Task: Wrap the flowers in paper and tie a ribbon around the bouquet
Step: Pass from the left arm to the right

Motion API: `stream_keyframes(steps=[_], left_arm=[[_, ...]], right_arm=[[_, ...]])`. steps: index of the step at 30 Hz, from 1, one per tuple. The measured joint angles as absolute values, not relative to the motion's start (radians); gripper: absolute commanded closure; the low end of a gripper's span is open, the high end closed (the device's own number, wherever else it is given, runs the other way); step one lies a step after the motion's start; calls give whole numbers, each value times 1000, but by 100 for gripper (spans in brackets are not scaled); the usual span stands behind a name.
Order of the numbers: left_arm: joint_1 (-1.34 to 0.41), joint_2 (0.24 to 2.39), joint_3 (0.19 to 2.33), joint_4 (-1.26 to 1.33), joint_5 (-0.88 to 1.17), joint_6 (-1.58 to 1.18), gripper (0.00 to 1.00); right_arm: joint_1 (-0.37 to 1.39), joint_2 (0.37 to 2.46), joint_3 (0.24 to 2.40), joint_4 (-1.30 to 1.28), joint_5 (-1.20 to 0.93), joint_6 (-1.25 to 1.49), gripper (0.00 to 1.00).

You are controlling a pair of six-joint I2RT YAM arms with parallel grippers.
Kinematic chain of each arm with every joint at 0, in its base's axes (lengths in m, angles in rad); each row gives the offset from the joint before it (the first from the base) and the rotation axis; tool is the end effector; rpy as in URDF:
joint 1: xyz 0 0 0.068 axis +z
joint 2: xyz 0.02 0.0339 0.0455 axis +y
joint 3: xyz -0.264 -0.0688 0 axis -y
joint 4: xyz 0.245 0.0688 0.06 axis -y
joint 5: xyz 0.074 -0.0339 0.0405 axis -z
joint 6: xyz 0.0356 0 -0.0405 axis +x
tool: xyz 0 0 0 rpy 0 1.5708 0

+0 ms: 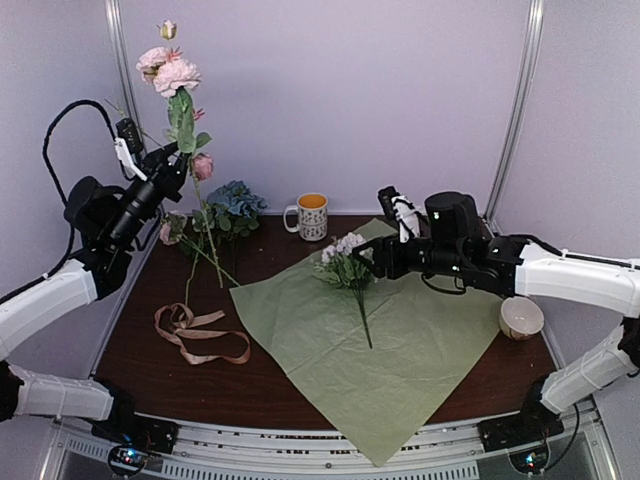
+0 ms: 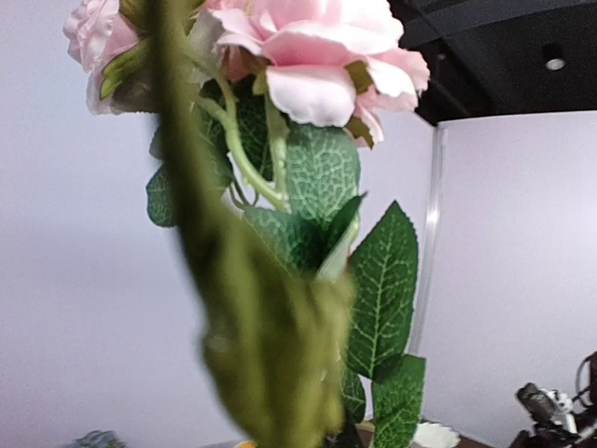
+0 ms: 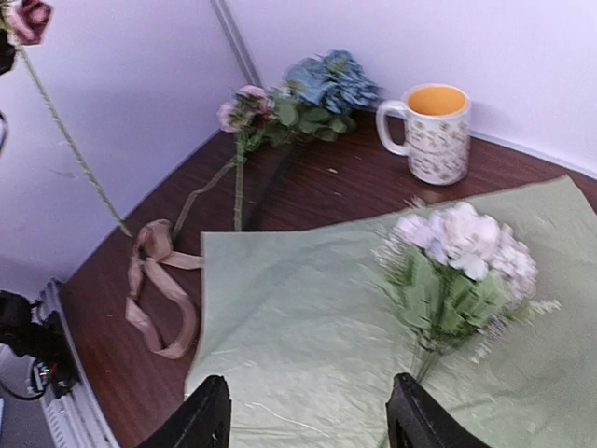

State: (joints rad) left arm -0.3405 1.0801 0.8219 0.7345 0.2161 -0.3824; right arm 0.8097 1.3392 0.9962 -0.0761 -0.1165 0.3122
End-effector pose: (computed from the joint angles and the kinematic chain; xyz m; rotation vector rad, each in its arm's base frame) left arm 0.2279 -0.0888 0.3917 0.1759 1.1242 -0.7638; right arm 0.2110 0.2275 0.3001 -0.5898 2.0014 0.8231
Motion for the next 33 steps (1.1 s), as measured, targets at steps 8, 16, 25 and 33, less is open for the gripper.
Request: stream_keyframes(steps=[8, 16, 25, 33], left_arm=[[-593, 1260, 869, 927, 307, -526, 100], [-666, 1319, 931, 926, 362, -569, 100], [-734, 1451, 1059, 1069, 458, -749, 100], [-759, 1522, 1072, 1104, 479, -813, 100]], right_arm=[[930, 1444, 1196, 82, -323, 272, 32], [958, 1478, 1203, 164, -340, 230, 16], [960, 1510, 1211, 170, -358, 150, 29], [964, 1512, 1210, 186, -318, 139, 87]])
